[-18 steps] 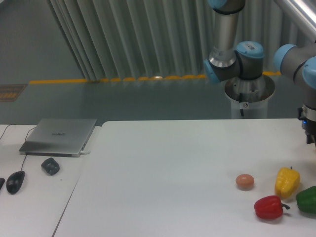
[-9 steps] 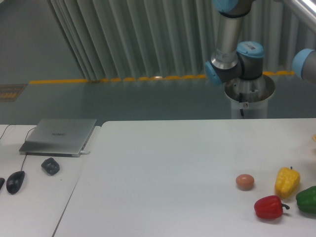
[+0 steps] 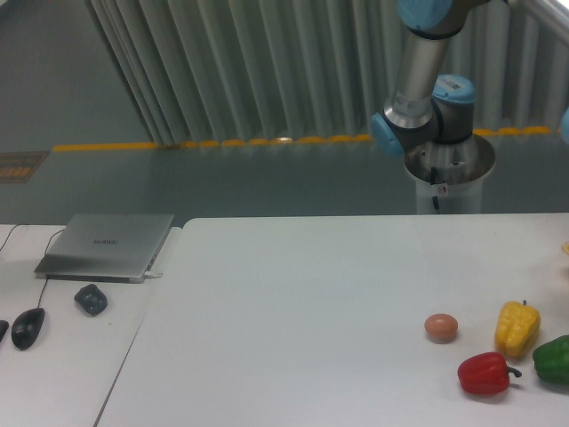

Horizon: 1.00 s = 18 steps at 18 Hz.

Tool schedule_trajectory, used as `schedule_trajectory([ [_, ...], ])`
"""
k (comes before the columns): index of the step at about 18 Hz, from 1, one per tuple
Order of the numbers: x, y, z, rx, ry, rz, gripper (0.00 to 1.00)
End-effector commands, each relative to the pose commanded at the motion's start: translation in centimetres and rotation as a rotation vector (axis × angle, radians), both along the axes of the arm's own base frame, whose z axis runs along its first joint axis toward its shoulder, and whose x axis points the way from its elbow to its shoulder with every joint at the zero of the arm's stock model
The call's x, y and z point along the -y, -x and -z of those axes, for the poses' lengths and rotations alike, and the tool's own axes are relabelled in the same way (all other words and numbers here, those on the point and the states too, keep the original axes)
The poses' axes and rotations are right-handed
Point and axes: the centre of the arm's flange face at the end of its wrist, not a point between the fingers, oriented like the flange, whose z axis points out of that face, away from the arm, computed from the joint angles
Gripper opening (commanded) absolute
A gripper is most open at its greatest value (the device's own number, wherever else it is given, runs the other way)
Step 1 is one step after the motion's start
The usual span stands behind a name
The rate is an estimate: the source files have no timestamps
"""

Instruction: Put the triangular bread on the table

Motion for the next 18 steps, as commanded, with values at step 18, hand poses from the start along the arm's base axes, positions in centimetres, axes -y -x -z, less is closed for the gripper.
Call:
schedule_trajectory([
  [18,1.5,-0.8,4.9,0.077,0.027,-0.154,0.65],
])
